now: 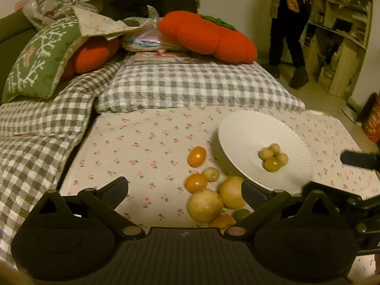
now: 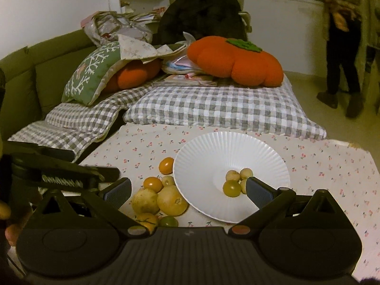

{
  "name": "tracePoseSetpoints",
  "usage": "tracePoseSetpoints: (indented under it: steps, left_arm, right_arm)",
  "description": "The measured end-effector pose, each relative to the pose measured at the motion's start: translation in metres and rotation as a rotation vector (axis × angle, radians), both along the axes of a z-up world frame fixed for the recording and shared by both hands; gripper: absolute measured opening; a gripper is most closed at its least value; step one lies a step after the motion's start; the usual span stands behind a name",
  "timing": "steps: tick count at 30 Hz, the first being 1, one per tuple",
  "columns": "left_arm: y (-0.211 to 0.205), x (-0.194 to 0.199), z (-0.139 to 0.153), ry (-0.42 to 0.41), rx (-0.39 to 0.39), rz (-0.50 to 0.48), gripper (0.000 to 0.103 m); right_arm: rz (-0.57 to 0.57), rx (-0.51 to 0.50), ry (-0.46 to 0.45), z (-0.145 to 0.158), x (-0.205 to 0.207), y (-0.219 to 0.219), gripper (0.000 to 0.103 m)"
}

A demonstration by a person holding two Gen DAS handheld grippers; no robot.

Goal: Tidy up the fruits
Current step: 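Move both open grippers back toward the fruit pile, left toward an orange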

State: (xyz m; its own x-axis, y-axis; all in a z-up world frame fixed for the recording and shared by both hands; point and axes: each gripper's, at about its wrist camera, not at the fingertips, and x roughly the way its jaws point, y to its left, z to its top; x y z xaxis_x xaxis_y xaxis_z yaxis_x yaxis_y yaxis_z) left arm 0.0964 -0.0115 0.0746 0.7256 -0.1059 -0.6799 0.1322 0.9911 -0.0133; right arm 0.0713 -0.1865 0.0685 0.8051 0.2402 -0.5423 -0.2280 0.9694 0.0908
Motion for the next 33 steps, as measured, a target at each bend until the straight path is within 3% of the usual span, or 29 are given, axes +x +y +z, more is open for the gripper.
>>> tracePoseSetpoints:
  steps: [4, 8, 15, 20, 26, 33]
  left_arm:
    - [0.023, 0.004, 0.004, 0.001, -0.049, 0.065, 0.095]
    - [0.037, 0.006, 0.003, 0.022, -0.090, 0.089, 0.095]
    - [0.042, 0.002, -0.002, 0.060, -0.105, 0.057, 0.095]
    - [0.043, 0.000, -0.012, 0.096, -0.086, 0.039, 0.094]
    - [0.047, -0.003, -0.025, 0.173, -0.134, 0.026, 0.091]
    - [0.049, -0.011, -0.036, 0.204, -0.103, 0.031, 0.088]
  right_arm:
    - [-0.020, 0.040, -0.030, 0.001, -0.002, -0.006, 0.103]
    - [-0.033, 0.061, 0.002, -0.002, 0.001, -0.006, 0.103]
    - [0.037, 0.033, 0.050, -0.008, -0.001, 0.007, 0.103]
    - [0.054, 0.027, 0.137, -0.017, 0.005, 0.011, 0.103]
    - [0.066, 0.010, 0.180, -0.024, 0.004, 0.016, 0.103]
    - [0.085, -0.032, 0.253, -0.038, 0.008, 0.025, 0.100]
